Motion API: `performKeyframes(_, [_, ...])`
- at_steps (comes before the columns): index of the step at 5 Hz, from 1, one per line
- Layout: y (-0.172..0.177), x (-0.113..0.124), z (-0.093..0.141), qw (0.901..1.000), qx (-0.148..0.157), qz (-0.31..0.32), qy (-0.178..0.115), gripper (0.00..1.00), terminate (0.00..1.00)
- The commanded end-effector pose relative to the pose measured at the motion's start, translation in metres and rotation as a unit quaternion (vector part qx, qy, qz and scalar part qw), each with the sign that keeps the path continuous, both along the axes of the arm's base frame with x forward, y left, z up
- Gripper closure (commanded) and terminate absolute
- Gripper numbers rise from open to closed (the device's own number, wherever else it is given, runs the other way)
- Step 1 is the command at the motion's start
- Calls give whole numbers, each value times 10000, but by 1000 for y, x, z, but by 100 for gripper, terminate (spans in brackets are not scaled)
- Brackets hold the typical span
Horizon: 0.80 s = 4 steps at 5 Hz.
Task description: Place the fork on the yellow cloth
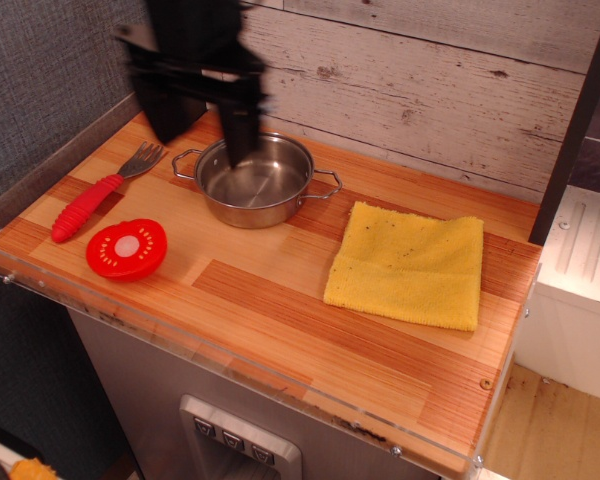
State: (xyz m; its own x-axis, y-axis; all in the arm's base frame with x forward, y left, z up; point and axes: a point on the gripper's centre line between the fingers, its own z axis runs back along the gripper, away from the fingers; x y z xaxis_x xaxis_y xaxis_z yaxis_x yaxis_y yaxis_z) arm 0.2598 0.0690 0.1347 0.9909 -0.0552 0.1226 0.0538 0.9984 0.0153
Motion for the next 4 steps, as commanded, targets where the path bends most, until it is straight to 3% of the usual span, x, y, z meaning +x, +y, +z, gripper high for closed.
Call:
performKeyframes(1, [89,-19,-27,9974,499,465,211,0,0])
performKeyframes(2, [115,-21,-43,9957,506,706,332,0,0])
performKeyframes(4, [140,-1,-66,9939,611,914,-78,0,0])
